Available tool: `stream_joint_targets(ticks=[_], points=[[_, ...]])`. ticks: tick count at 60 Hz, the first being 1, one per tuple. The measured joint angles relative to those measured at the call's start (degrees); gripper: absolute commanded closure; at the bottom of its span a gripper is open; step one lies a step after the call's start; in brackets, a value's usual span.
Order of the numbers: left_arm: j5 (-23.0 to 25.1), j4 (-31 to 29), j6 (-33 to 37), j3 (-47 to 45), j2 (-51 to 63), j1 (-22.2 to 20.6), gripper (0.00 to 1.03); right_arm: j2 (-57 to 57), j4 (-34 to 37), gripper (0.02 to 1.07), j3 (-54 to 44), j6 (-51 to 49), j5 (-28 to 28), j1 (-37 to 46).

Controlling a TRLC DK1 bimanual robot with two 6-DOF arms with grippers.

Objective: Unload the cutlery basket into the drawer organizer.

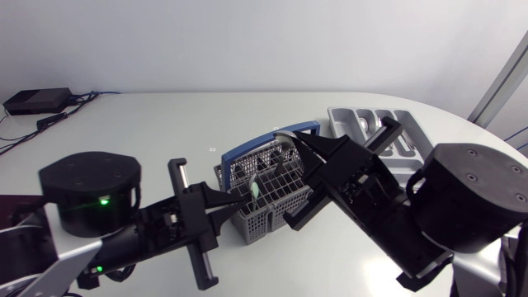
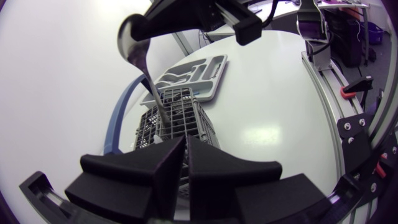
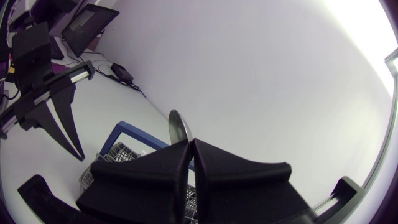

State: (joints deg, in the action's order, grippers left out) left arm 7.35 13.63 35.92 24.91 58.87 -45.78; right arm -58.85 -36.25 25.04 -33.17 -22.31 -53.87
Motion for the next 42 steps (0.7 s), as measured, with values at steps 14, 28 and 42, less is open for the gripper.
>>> stream_joint_targets(ticks=[14, 28, 42], points=[[-1.5, 5.6, -0.2, 2.8, 14.0, -0.3, 0.82, 0.0, 0.0, 1.01, 0.0, 0.0, 0.0, 0.0], [-1.5, 7.3, -0.4, 5.0, 20.2, 1.5, 0.82, 1.2, 0.0, 1.01, 0.0, 0.0, 0.0, 0.4], [-1.4, 8.4, -0.4, 6.4, 22.5, 1.8, 0.82, 3.0, 0.0, 1.01, 0.0, -0.3, -0.1, 0.7]])
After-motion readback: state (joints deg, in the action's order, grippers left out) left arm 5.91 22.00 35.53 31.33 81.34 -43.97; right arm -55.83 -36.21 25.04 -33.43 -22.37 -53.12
